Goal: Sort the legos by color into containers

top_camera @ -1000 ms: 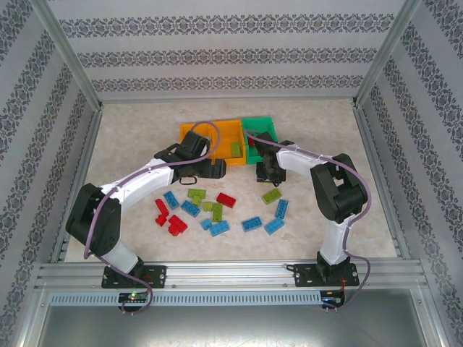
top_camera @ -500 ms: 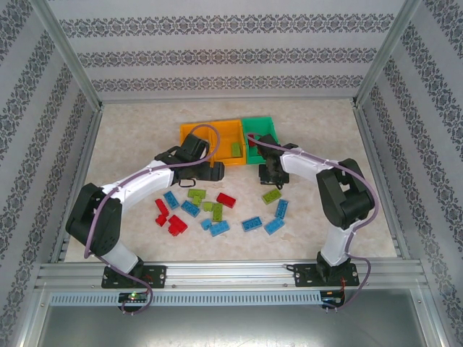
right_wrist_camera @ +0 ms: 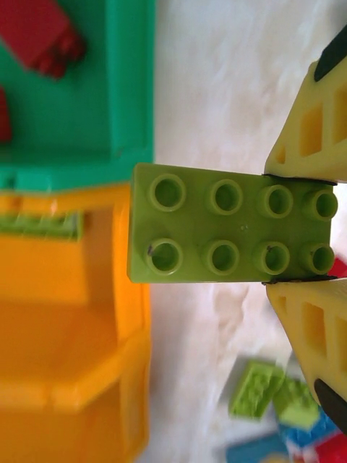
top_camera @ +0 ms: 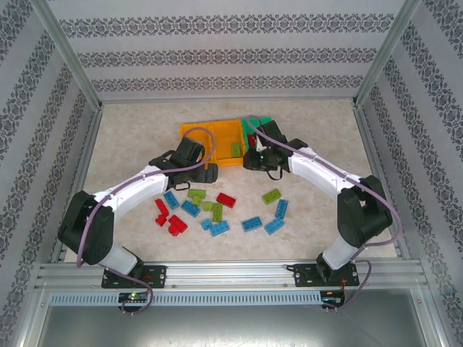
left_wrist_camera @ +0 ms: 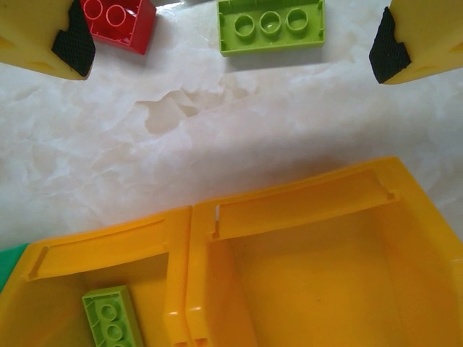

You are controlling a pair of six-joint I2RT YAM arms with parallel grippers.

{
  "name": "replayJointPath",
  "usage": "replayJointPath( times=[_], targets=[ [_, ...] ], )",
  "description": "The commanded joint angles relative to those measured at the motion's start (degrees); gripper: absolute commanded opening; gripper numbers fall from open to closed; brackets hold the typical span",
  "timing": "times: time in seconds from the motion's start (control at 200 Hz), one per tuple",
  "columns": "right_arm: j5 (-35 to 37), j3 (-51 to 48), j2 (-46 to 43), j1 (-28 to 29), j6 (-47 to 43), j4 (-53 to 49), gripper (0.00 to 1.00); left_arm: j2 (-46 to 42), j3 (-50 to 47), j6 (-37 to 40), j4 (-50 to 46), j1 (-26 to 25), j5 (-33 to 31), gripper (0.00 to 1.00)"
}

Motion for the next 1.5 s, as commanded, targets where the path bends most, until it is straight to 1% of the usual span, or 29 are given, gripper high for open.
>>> replayJointPath(
  times=[0.0,0.255,0.435,0.659,0.714,0.809,0.884,1.099,1.339,1.439,1.494],
  targets=[
    [-9.0,4.9,5.3,0.7,2.7,6.9,0.27,-1.3,-0.6,-0.7,-1.4,0.5,-2.1,1.00],
    [-11.2,15.7,17.3,0.5,5.2,8.1,0.28,-1.3,-1.5,-0.3,-3.2,0.6,-3.5,0.99],
    [-8.9,21.1,23.3,-0.1,7.1,7.0,0.29,-0.8,-1.9,-0.3,-4.2,0.6,-3.7,0.99],
    [-5.8,24.8,26.4,-0.3,7.2,4.3,0.43,-1.4,-3.1,-0.7,-4.3,0.6,-4.2,0.99],
    [-5.6,25.0,26.8,-0.4,7.2,4.1,0.48,-1.6,-3.3,-0.8,-4.4,0.6,-4.2,0.99],
    [-5.6,24.5,26.5,-0.3,7.3,4.2,0.55,-1.9,-3.6,-1.1,-4.7,0.6,-4.7,0.99],
    [-5.6,23.8,25.7,-0.2,7.3,4.6,0.57,-2.4,-3.7,-1.3,-5.2,0.6,-5.4,0.99],
    [-4.5,21.2,21.0,1.3,4.7,5.2,0.68,-5.5,-4.7,-4.2,-9.4,0.6,-9.7,0.99],
    [-2.9,15.4,15.1,2.1,2.8,7.4,0.71,-11.1,-7.9,-9.1,-16.2,0.8,-15.6,0.99],
    [-2.3,13.2,12.8,2.1,1.7,7.9,0.73,-13.6,-10.1,-11.3,-19.0,1.8,-16.0,0.99],
    [-2.5,12.3,12.0,2.1,1.1,7.8,0.74,-15.1,-11.9,-12.4,-19.8,3.0,-15.1,0.99]
  ],
)
